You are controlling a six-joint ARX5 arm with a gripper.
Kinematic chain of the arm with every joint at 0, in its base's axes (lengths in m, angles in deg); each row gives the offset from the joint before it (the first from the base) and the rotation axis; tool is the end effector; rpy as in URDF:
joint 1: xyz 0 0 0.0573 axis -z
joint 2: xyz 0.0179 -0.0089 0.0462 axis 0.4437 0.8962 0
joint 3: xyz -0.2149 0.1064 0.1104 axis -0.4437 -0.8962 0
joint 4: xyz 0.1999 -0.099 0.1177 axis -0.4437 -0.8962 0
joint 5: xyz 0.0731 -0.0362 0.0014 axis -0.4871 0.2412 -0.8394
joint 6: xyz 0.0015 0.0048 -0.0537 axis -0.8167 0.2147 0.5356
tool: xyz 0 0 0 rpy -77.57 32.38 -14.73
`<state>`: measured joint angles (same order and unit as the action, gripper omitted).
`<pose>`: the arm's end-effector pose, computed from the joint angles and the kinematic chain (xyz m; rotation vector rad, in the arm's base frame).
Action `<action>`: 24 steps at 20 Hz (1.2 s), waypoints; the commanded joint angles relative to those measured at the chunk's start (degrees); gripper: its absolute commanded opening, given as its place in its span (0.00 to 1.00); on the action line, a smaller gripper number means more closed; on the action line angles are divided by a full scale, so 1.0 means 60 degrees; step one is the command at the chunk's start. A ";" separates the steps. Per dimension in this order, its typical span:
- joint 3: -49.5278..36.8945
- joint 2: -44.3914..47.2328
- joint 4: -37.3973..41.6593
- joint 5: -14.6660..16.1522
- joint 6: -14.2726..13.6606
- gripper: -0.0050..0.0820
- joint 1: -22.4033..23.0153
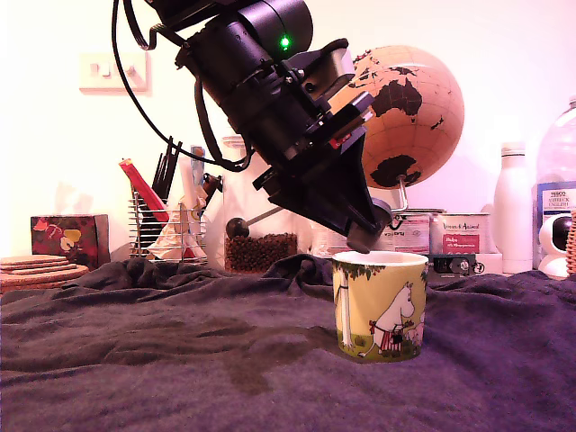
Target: Pick up the coffee capsules on the table and drop them inside the coffee cup
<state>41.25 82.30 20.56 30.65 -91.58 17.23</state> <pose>0.2822 -0.2827 0.2221 0.3044 0.8913 -1.1042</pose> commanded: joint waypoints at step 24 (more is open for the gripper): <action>-0.0076 -0.0433 0.0729 -0.0062 -0.0018 0.04 0.0007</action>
<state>41.25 81.91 24.08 30.23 -91.58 17.21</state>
